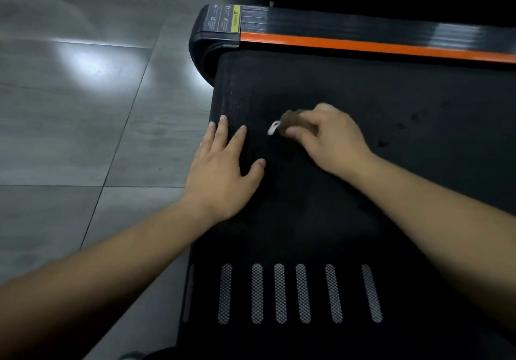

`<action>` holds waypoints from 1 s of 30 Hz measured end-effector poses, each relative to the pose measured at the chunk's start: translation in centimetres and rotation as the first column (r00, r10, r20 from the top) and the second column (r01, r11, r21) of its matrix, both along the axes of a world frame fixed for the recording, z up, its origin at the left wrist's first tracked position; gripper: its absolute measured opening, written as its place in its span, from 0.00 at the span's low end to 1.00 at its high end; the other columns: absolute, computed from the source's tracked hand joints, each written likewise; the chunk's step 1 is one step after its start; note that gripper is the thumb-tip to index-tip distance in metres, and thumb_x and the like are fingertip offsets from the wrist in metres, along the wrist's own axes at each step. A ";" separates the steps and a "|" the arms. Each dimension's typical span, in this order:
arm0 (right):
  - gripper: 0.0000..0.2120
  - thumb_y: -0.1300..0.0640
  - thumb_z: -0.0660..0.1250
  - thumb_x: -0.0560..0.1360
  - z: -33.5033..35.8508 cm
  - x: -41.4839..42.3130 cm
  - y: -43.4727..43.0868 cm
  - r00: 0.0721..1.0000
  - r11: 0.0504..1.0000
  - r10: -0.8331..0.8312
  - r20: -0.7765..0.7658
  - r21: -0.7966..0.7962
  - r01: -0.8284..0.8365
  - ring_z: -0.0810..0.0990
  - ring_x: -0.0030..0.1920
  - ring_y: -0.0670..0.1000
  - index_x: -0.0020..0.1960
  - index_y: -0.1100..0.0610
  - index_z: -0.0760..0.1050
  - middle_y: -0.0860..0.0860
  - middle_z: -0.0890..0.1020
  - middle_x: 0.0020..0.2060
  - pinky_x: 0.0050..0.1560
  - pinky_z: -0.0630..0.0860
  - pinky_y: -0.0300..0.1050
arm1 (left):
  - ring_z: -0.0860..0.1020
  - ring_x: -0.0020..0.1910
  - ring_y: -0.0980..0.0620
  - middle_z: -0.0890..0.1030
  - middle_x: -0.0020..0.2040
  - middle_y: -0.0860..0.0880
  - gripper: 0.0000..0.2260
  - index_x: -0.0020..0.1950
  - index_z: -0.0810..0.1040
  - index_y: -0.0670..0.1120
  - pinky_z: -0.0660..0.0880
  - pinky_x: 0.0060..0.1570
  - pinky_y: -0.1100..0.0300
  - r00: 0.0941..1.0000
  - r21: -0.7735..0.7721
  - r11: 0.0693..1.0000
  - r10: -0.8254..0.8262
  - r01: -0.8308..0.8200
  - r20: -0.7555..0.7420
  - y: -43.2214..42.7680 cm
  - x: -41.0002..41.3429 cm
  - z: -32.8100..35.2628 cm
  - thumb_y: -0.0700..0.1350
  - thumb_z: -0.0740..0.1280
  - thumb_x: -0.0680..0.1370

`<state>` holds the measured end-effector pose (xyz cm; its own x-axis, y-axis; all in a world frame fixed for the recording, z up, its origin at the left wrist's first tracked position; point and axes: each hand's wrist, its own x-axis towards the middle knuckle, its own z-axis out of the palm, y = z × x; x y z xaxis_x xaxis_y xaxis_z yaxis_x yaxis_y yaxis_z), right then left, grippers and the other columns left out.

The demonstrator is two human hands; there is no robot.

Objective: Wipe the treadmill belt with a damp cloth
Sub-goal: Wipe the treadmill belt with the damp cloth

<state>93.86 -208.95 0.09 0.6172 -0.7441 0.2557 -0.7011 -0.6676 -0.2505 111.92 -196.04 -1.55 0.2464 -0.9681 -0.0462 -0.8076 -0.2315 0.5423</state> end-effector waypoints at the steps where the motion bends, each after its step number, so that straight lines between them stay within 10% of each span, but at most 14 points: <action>1: 0.12 0.42 0.65 0.78 0.3 -0.2 -1.3 0.997 0.997 -0.071 0.004 -0.021 0.071 0.77 0.45 0.55 0.53 0.48 0.82 0.50 0.74 0.42 0.43 0.71 0.48 | 0.41 0.83 0.50 0.44 0.85 0.49 0.32 0.84 0.55 0.52 0.44 0.80 0.55 1.000 -0.010 1.000 0.004 -0.004 -0.018 0.0 0.1 0.0 0.59 0.61 0.82; 5: 0.11 0.43 0.64 0.79 0.5 -0.8 -2.0 0.953 0.954 -0.300 0.052 0.044 0.298 0.77 0.45 0.56 0.46 0.48 0.78 0.51 0.73 0.43 0.40 0.67 0.46 | 0.40 0.82 0.54 0.44 0.84 0.52 0.27 0.83 0.56 0.52 0.42 0.79 0.58 0.990 -0.021 1.000 -0.004 0.001 -0.142 0.6 0.3 -0.1 0.55 0.56 0.85; 10: 0.13 0.45 0.66 0.77 -0.2 -1.8 7.1 0.999 0.998 0.014 0.047 0.068 -0.017 0.74 0.39 0.52 0.46 0.53 0.81 0.49 0.72 0.38 0.39 0.69 0.46 | 0.41 0.82 0.55 0.46 0.84 0.52 0.24 0.83 0.58 0.52 0.40 0.76 0.62 0.977 -0.033 0.999 0.015 -0.022 -0.213 0.6 0.4 0.0 0.54 0.55 0.87; 16: 0.13 0.43 0.64 0.78 0.3 -2.2 4.2 0.964 0.966 -0.257 0.060 0.032 0.256 0.77 0.44 0.57 0.50 0.51 0.81 0.51 0.73 0.42 0.41 0.73 0.50 | 0.42 0.82 0.55 0.47 0.84 0.53 0.25 0.82 0.59 0.52 0.41 0.76 0.61 0.980 -0.031 0.999 0.020 -0.027 -0.200 0.6 0.3 -0.3 0.57 0.54 0.86; 20: 0.17 0.40 0.63 0.75 0.0 -2.6 12.5 0.994 0.984 0.082 0.076 0.151 -0.092 0.76 0.41 0.53 0.50 0.50 0.83 0.48 0.74 0.39 0.42 0.73 0.49 | 0.42 0.82 0.55 0.47 0.84 0.52 0.24 0.82 0.60 0.52 0.41 0.75 0.62 0.977 -0.030 0.999 0.021 -0.027 -0.211 0.3 0.6 -0.4 0.56 0.55 0.86; 23: 0.18 0.39 0.63 0.76 0.3 -4.9 8.7 0.998 0.998 -0.009 0.056 0.057 0.006 0.77 0.41 0.54 0.51 0.51 0.83 0.49 0.75 0.39 0.41 0.74 0.50 | 0.42 0.82 0.55 0.47 0.84 0.53 0.24 0.82 0.60 0.52 0.41 0.75 0.61 0.974 -0.019 0.999 0.031 -0.036 -0.223 0.4 0.5 -0.3 0.57 0.54 0.87; 26: 0.15 0.42 0.67 0.76 0.0 -6.5 5.5 0.971 0.975 -0.222 0.092 0.040 0.219 0.76 0.41 0.54 0.50 0.52 0.83 0.50 0.74 0.39 0.39 0.72 0.48 | 0.42 0.83 0.51 0.48 0.85 0.49 0.26 0.83 0.59 0.51 0.43 0.78 0.56 0.986 0.011 0.999 0.036 -0.034 -0.161 0.2 0.1 0.1 0.58 0.53 0.86; 30: 0.17 0.40 0.64 0.75 -0.4 -6.5 11.9 0.992 0.991 0.057 0.108 0.118 -0.070 0.75 0.39 0.52 0.51 0.51 0.83 0.48 0.74 0.39 0.39 0.73 0.48 | 0.46 0.83 0.43 0.52 0.84 0.41 0.26 0.81 0.63 0.52 0.45 0.80 0.47 0.999 0.019 1.000 -0.004 0.003 0.047 -1.4 -1.2 1.0 0.60 0.50 0.85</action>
<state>87.40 -197.00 -0.36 0.6389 -0.7337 0.2314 -0.6240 -0.6702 -0.4018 110.73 -197.48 -0.54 0.2455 -0.9680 -0.0526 -0.8330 -0.2384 0.4993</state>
